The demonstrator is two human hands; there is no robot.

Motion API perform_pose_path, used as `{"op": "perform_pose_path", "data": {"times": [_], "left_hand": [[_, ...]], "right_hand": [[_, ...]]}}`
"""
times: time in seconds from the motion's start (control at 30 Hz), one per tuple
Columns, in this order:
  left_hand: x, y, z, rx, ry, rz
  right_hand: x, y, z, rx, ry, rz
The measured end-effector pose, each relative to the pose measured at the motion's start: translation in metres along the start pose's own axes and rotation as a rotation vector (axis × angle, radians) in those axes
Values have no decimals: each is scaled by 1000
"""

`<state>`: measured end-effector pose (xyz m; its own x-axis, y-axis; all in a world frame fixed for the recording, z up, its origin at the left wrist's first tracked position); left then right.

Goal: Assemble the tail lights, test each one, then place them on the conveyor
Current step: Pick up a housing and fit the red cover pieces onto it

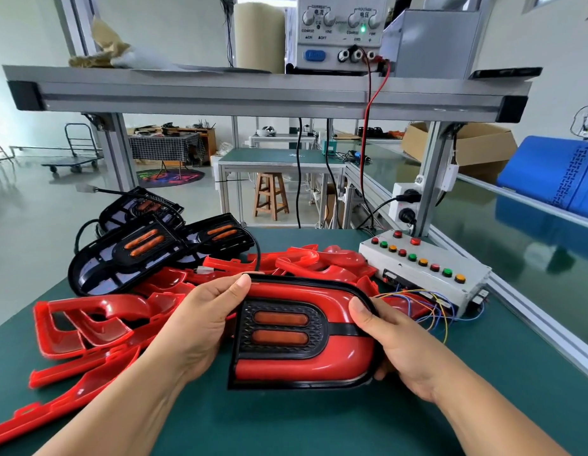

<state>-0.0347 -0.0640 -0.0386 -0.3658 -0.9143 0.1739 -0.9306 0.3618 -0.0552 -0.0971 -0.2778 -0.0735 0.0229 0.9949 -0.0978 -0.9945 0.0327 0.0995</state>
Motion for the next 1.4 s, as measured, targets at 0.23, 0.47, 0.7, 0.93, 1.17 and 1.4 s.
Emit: {"op": "perform_pose_path", "data": {"times": [0.23,0.47,0.7,0.93,1.17,1.4], "left_hand": [[-8,10,9,-183,-139,341],[-55,-7,-9,-120,-370,26],[-60,-20,-29,64,-1163,-156],[-38,-34,-10,-95,-1586,-35],[-52,-23,-2,-217,-995,-39],[-32,-14,-5,-292,-223,19]], "right_hand": [[21,30,-7,223,67,524],[19,33,-8,232,30,623],[13,28,-14,240,53,588],[14,29,-14,247,66,580],[15,29,-9,232,81,550],[16,26,-8,222,173,489]]}}
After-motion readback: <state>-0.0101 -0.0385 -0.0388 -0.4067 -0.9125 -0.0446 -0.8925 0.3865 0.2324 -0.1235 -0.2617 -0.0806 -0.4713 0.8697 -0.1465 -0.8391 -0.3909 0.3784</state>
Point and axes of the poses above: each hand's wrist, its own y-axis away from the middle knuckle, its own x-axis out of the palm, z = x × y, the point moved 9 cm from there along -y, towards the middle knuckle, and after that the axes turned 2 degrees about -y, right-handed, at the moved point
